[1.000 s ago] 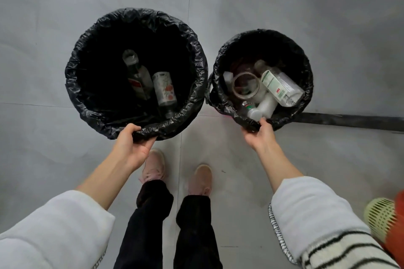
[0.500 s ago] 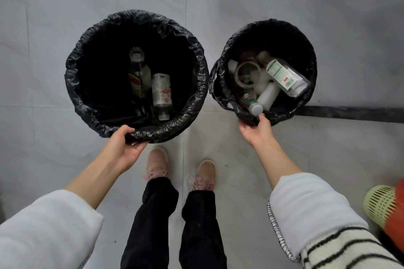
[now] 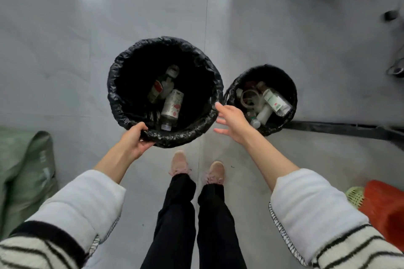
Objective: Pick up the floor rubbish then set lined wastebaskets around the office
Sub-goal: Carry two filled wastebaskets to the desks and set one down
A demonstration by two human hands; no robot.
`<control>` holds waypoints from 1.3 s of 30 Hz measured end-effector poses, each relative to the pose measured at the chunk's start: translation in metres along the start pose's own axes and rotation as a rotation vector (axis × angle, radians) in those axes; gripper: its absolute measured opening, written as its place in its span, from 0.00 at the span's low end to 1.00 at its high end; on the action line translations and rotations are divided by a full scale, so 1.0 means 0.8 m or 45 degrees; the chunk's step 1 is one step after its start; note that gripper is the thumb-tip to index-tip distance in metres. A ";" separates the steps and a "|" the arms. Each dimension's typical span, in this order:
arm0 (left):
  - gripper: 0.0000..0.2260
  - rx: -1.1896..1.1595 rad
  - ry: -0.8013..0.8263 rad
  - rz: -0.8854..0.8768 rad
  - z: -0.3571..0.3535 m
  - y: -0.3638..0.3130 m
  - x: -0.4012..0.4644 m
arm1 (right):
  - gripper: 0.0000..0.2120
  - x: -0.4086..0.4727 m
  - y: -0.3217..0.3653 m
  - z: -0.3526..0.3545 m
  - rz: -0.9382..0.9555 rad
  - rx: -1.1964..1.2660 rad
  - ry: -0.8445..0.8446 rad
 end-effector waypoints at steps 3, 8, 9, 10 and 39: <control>0.07 0.113 0.022 -0.100 -0.006 -0.064 -0.036 | 0.32 -0.042 0.041 -0.013 -0.011 0.056 0.029; 0.10 0.241 0.130 -0.199 -0.049 -0.159 -0.114 | 0.04 -0.109 0.125 -0.008 0.019 0.195 0.008; 0.11 0.261 0.155 -0.208 -0.060 -0.174 -0.128 | 0.03 -0.122 0.141 -0.005 0.028 0.188 -0.004; 0.10 0.272 0.186 -0.224 -0.076 -0.196 -0.144 | 0.03 -0.131 0.166 -0.001 0.050 0.173 -0.012; 0.07 0.298 0.405 -0.205 -0.681 -0.814 -0.164 | 0.13 0.031 0.999 0.106 0.237 0.474 -0.205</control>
Point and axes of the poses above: each hand's wrist, its own x-axis towards the middle knuckle, its own z-axis out of the back of the hand, y = z × x, the point moved 5 cm from there along x, towards the middle knuckle, and after that the axes turned 14 degrees about -x, right-handed, at the moved point
